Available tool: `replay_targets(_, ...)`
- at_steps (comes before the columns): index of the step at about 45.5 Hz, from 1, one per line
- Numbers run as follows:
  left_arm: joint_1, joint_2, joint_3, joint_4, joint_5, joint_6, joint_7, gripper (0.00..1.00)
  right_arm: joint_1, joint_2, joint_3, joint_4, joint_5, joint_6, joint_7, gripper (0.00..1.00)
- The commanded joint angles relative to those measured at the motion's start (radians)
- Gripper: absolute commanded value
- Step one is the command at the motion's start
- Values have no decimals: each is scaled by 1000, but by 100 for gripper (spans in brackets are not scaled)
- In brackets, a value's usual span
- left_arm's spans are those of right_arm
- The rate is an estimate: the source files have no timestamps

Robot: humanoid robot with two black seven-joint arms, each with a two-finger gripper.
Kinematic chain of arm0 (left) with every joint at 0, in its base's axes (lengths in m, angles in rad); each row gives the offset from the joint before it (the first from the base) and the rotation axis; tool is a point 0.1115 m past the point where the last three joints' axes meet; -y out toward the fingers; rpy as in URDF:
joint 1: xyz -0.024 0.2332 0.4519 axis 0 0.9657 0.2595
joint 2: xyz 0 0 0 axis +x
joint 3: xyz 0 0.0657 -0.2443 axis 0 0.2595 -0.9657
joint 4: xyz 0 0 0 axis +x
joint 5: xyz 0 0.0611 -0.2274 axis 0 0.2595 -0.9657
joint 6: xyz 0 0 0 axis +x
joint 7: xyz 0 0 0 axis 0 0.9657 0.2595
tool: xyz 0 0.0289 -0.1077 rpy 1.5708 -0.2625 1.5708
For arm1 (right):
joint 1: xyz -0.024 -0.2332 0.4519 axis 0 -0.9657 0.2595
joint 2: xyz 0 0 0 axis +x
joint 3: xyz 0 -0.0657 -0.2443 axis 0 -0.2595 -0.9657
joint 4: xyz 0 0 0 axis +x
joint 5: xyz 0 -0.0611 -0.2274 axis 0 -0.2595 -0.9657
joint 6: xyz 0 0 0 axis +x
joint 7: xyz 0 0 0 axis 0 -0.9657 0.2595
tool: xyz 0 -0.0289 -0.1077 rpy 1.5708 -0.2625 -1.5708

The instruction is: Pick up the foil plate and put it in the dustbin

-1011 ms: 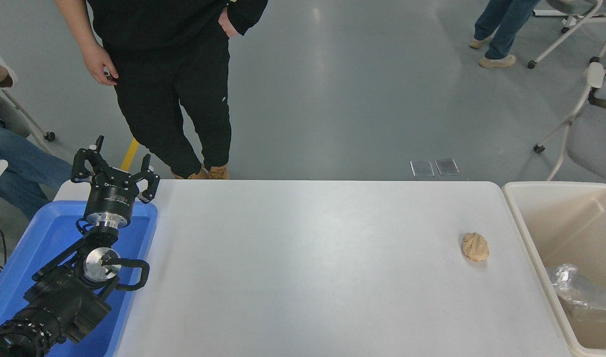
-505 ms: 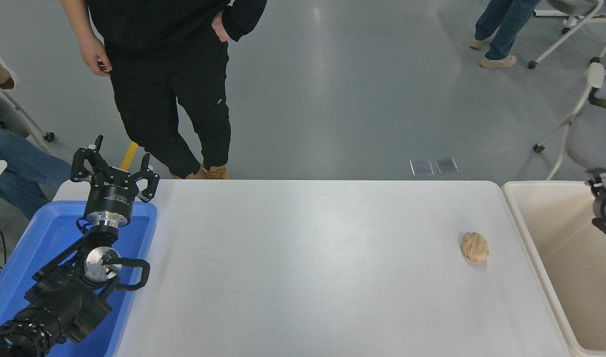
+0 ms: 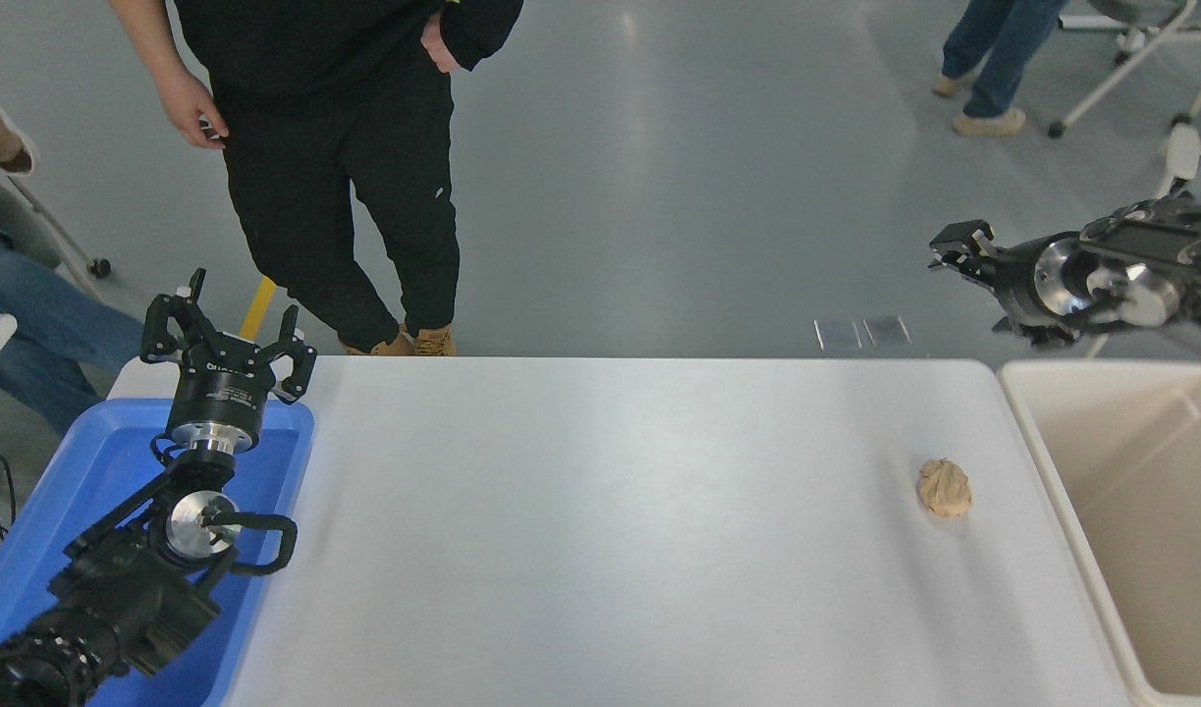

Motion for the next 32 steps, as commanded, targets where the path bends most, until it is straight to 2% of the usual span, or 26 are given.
replay_targets(1, 0, 0, 0, 0, 0, 0, 0, 99, 242, 13, -98, 179, -29, 234, -22, 100)
replay_targets(15, 0, 0, 0, 0, 0, 1, 0, 99, 475, -13, -169, 451, -73, 398, -45, 100)
replay_targets(32, 0, -1, 0, 0, 0, 1, 0, 99, 646, -73, -176, 589, -73, 415, -50, 100)
